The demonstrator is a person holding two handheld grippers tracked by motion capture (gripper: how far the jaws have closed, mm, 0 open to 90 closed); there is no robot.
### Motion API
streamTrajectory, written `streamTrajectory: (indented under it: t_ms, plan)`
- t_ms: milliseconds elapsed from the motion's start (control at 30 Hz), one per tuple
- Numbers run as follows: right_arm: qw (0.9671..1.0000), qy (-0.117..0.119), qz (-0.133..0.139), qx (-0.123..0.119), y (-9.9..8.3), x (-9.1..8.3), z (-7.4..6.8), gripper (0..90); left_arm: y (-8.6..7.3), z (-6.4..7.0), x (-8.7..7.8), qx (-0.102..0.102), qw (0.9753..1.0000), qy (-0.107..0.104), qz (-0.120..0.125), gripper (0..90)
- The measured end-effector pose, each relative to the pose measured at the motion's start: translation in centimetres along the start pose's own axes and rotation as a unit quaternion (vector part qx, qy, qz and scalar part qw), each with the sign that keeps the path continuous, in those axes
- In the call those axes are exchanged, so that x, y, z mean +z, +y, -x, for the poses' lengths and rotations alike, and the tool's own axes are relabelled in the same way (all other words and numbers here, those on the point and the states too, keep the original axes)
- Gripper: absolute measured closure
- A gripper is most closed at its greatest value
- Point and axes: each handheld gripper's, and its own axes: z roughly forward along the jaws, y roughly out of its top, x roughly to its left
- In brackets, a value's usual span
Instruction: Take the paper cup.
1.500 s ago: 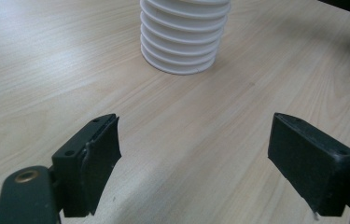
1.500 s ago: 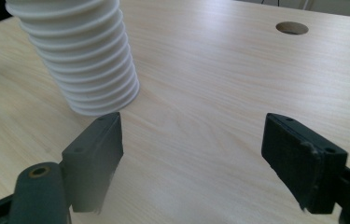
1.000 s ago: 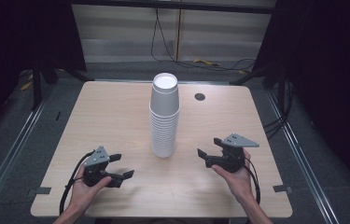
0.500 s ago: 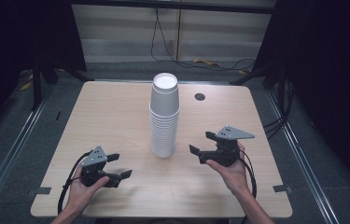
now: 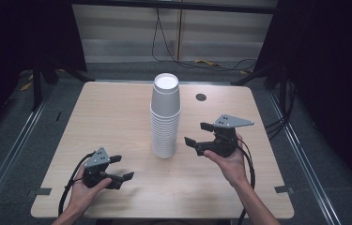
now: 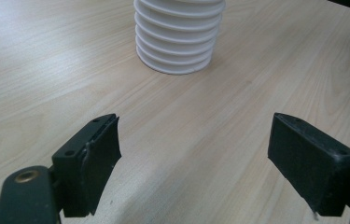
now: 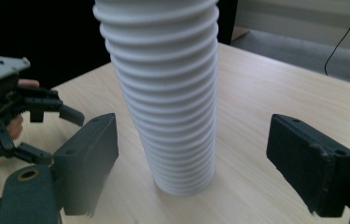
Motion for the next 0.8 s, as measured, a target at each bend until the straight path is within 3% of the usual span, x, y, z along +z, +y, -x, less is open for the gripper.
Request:
streamTrajectory:
  t_ms: [200,433,633,800]
  plan:
    - [0.9996,0.007,0.026,-0.007,2.1,-0.3,-0.3,15.9,0.0,0.0,0.0,0.002,1.0000,0.000,0.000,16.6]
    - [0.9988,0.017,0.032,-0.034,4.3,0.1,-1.3,14.1,0.0,0.0,0.0,0.009,0.9999,0.002,-0.005,16.6]
    - [0.9976,0.027,0.049,-0.042,6.1,0.1,-1.7,13.8,0.0,0.0,0.1,0.011,0.9999,0.000,-0.009,16.6]
    - [0.9970,0.033,0.042,-0.056,7.8,0.2,-2.0,13.7,0.0,-0.1,0.2,0.010,0.9999,0.000,-0.009,16.6]
